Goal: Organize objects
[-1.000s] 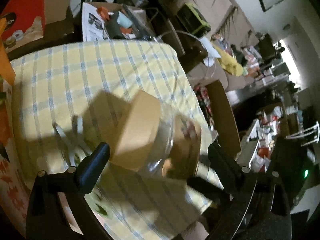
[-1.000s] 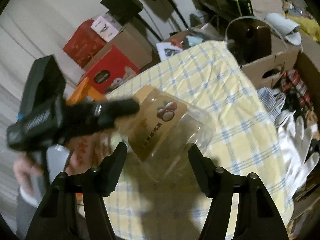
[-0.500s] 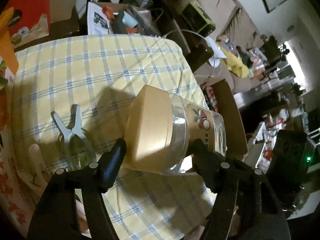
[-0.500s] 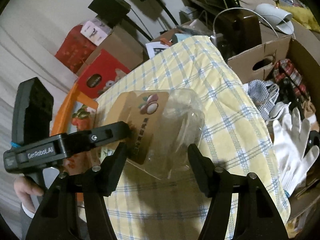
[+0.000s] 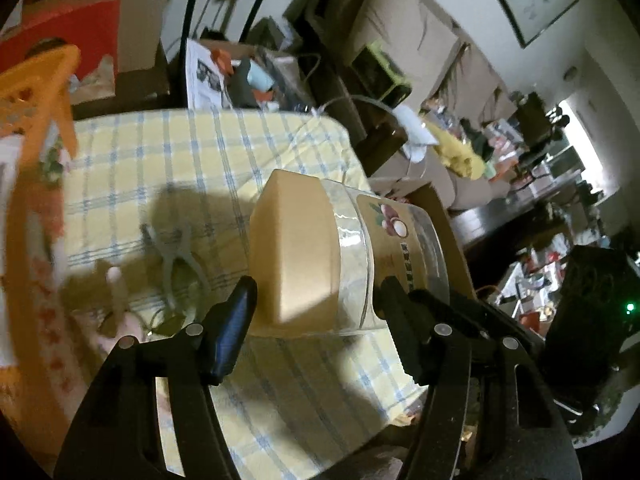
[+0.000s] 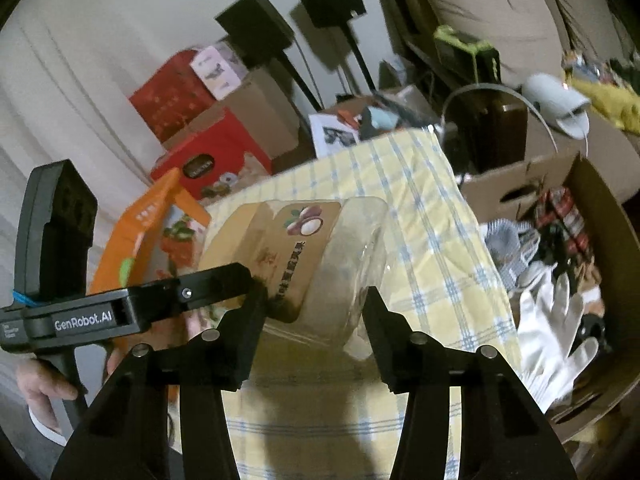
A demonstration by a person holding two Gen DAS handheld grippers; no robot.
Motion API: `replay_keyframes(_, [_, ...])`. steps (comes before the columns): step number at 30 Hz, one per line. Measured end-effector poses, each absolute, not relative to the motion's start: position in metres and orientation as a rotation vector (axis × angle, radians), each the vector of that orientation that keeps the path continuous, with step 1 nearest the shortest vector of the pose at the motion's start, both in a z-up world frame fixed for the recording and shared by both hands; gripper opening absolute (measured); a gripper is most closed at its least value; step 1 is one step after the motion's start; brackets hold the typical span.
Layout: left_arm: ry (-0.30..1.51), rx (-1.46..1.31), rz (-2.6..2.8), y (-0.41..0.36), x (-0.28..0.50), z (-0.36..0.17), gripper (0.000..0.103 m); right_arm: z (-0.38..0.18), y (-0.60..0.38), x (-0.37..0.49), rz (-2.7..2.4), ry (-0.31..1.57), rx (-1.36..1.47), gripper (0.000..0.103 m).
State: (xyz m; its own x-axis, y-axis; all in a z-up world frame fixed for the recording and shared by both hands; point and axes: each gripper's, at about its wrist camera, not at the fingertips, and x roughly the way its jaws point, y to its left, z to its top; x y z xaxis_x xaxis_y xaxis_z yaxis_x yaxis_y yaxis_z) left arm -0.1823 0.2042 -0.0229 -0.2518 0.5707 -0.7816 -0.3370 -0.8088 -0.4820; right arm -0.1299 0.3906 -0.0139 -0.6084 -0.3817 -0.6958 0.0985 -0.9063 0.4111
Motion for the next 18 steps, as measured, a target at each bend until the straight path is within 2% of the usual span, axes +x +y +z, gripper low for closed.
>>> replay_keyframes(7, [-0.352,-1.352,2.174,0.158,-0.163,0.020,0.061,0.033,0.348,-0.115,-2.558,-0.366,1.104,0.050])
replay_keyframes(18, [-0.380,-1.341,2.305,0.071,-0.134,0.044,0.061,0.051,0.264,-0.103,-2.450,-0.289,1.052,0.050])
